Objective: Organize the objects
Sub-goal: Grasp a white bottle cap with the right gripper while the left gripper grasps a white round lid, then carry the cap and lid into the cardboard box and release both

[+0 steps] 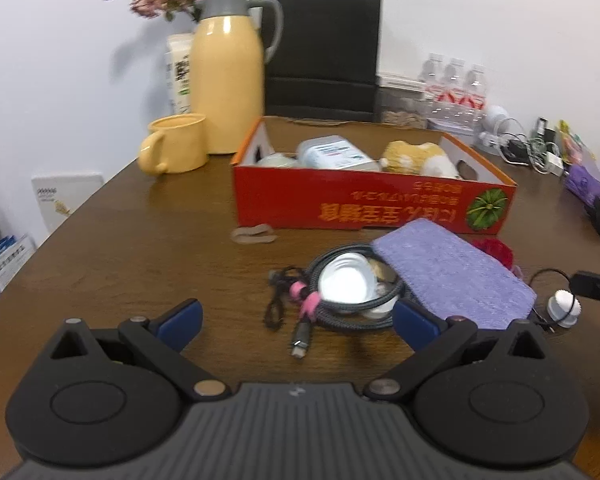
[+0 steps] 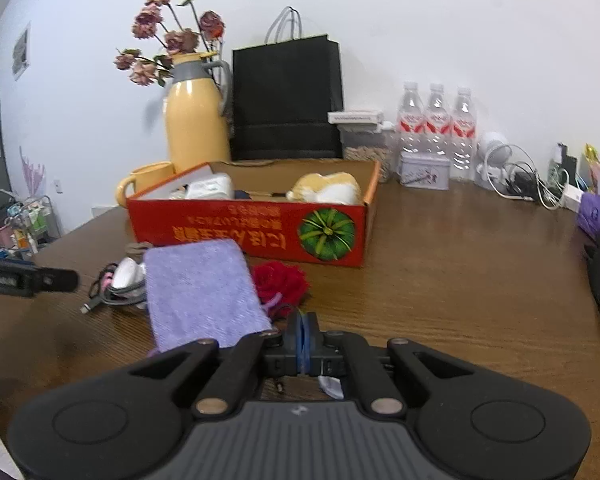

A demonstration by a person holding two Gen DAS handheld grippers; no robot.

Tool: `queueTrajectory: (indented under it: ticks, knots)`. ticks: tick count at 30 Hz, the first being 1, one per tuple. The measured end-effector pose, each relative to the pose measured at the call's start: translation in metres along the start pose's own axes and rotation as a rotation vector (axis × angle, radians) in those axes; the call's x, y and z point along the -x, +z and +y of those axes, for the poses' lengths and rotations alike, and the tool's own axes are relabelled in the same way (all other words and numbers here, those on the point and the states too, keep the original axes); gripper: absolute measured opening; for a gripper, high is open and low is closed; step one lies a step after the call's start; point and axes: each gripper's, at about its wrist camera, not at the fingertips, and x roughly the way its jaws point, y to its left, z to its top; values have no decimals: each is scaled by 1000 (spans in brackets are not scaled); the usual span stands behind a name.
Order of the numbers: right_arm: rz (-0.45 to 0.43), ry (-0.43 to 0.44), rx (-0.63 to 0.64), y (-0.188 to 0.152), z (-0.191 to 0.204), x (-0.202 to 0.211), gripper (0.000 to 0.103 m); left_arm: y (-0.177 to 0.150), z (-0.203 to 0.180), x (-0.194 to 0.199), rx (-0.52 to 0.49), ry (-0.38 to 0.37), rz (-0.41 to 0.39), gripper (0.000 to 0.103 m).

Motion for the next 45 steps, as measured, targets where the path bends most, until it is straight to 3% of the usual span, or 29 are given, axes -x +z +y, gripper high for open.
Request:
queueTrajectory:
  ticks: [4, 8, 10, 12, 13, 29, 32, 35, 45]
  knots:
    - [-15, 4, 11, 5, 5, 3, 1, 7, -8, -9, -23, -32, -52, 103]
    - [-16, 2, 14, 8, 7, 1, 1, 15, -15, -29, -53, -57, -67, 90]
    - [-13, 1, 18, 10, 8, 0, 1, 16, -16, -42, -68, -60, -39, 76]
    - [-13, 2, 22, 11, 10, 0, 0, 15, -13, -52, -64, -95, 13, 48]
    - [-15, 3, 24, 11, 10, 0, 0, 14, -12, -55, -54, -123, 28, 40]
    - [-55, -3, 44, 25, 15, 7, 0, 30, -2, -18, -24, -136, -117, 40]
    - [-50, -12, 34, 25, 10, 7, 1, 31, 0, -16, -17, -136, -122, 40]
    - [-22, -35, 13, 20, 1, 4, 9, 29, 5, -15, -1, -133, -118, 40]
    - [4, -52, -19, 8, -12, 2, 7, 26, 16, 0, 20, -119, -150, 40]
